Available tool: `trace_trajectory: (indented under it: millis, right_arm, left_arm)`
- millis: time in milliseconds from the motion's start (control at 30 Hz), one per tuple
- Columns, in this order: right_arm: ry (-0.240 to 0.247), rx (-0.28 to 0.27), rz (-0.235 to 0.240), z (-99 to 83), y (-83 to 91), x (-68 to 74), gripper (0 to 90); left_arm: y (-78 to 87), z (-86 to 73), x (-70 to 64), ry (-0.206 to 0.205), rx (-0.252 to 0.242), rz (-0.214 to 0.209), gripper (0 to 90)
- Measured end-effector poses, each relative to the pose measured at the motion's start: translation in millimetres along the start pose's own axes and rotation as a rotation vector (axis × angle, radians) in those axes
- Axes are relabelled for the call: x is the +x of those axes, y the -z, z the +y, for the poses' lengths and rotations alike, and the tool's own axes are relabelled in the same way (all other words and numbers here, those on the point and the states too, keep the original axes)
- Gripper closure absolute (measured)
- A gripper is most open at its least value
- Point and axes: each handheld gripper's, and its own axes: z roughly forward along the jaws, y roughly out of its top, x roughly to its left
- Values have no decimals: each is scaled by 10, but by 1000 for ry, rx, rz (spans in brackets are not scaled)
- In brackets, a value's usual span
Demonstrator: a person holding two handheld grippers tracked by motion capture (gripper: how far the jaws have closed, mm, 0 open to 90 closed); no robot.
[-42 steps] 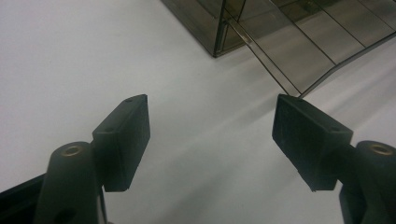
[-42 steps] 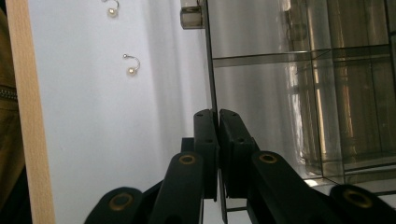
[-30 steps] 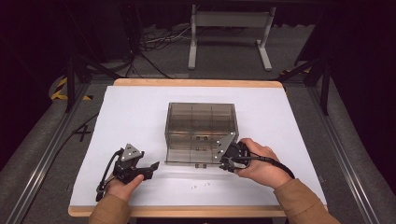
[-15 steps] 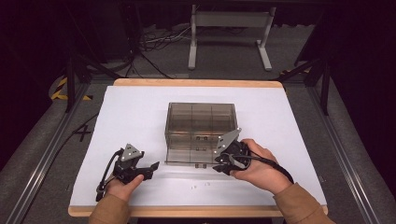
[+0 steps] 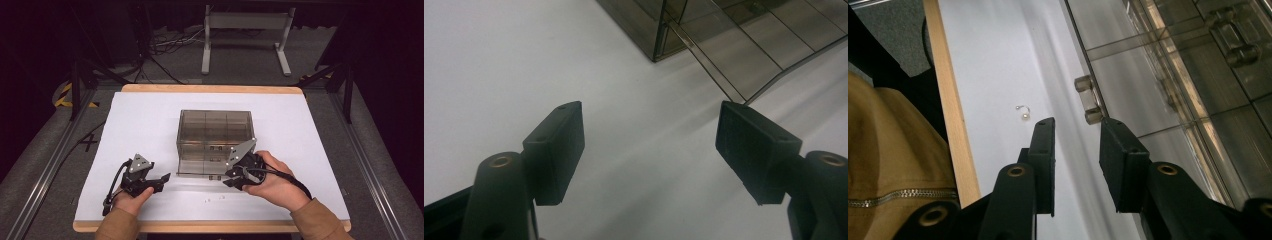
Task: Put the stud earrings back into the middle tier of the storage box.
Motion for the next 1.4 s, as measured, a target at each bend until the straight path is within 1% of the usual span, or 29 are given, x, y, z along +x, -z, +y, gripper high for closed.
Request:
trace_trajectory:
  millis: [333, 800, 967, 1100, 1133, 1167, 1400]
  right_arm:
    - [9, -22, 22, 74, -37, 44, 683]
    - [33, -12, 59, 183, -188, 141, 675]
    - [56, 3, 69, 209, -273, 166, 669]
    - [65, 17, 75, 225, -357, 187, 666]
    - [65, 17, 75, 225, -357, 187, 666]
    - [58, 32, 81, 228, -391, 206, 665]
    - [61, 57, 88, 226, -480, 225, 666]
  left_arm:
    - [5, -1, 4, 1, -2, 2, 282]
    - [9, 0, 3, -1, -5, 3, 282]
    - [8, 1, 5, -1, -4, 3, 282]
    - [8, 0, 3, -2, -4, 1, 282]
    - [8, 0, 3, -2, -4, 1, 282]
    - [9, 1, 4, -3, -4, 3, 282]
    - [7, 0, 2, -1, -4, 1, 282]
